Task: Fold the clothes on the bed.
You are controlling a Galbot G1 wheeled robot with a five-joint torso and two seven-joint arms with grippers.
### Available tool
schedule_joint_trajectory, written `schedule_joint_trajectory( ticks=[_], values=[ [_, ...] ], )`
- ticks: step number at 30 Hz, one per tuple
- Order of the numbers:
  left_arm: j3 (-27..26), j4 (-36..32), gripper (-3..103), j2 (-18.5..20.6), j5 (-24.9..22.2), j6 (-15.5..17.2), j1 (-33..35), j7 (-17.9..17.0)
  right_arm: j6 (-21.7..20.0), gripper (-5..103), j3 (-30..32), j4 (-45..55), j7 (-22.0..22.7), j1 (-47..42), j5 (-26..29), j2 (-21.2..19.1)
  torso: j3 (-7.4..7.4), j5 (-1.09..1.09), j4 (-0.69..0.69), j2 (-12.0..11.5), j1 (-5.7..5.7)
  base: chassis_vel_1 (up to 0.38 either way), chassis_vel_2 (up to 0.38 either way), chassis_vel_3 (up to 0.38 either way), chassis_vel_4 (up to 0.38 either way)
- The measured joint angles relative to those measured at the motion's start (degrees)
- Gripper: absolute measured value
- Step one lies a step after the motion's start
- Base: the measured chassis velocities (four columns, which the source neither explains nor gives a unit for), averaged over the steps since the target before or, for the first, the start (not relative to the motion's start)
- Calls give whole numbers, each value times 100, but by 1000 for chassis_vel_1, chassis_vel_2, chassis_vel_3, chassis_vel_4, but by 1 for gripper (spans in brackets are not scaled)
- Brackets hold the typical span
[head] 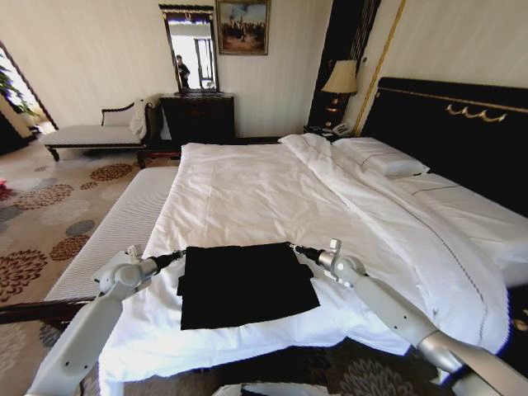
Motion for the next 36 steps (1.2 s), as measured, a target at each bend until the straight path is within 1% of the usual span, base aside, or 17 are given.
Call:
schedule_joint_trajectory(
  ticks=[1,3,4,9,12,18,20,25,32,33,34,36],
  values=[
    [-8,0,0,-2,1,-19,-12,2,55,0,14,-8,-6,12,3,8,0,0,0,0,0,0,0,0,0],
    [-78,-2,0,-12,-56,-78,-105,4,311,0,84,-47,38,145,95,43,0,0,1,0,0,0,0,0,0],
    [-78,-2,0,-12,-56,-78,-105,4,311,0,84,-47,38,145,95,43,0,0,1,0,0,0,0,0,0],
    [-253,28,0,-20,-317,-128,-333,-41,544,0,184,-28,310,372,314,74,0,0,0,0,1,0,0,0,0],
    [-276,35,0,-18,-342,-135,-358,-48,623,0,202,-33,394,413,344,93,0,0,0,0,1,0,0,0,0],
    [-293,12,0,-35,-311,-162,-316,-48,725,0,202,-5,431,380,309,117,0,-1,0,0,1,0,0,0,0],
    [-276,17,0,-71,-220,-199,-290,-40,775,0,184,-73,448,367,248,176,0,0,0,0,0,0,0,0,0],
    [-277,5,0,-95,-213,-301,-281,15,831,0,182,-94,501,369,225,234,0,0,1,-1,1,0,0,0,0],
    [-279,-17,0,29,-351,-421,-340,89,910,0,121,-204,573,529,232,270,0,-1,1,0,0,0,0,0,0],
    [-282,-24,0,42,-361,-429,-334,99,913,0,121,-183,578,529,239,264,0,-1,0,0,1,0,0,0,0],
    [-323,-107,0,143,-431,-479,-251,178,921,0,141,-22,585,482,264,189,0,0,1,-1,2,0,0,0,0],
    [-328,-120,0,156,-438,-484,-240,186,921,0,148,-2,585,472,265,179,0,-1,1,0,2,0,0,0,0]
  ],
)
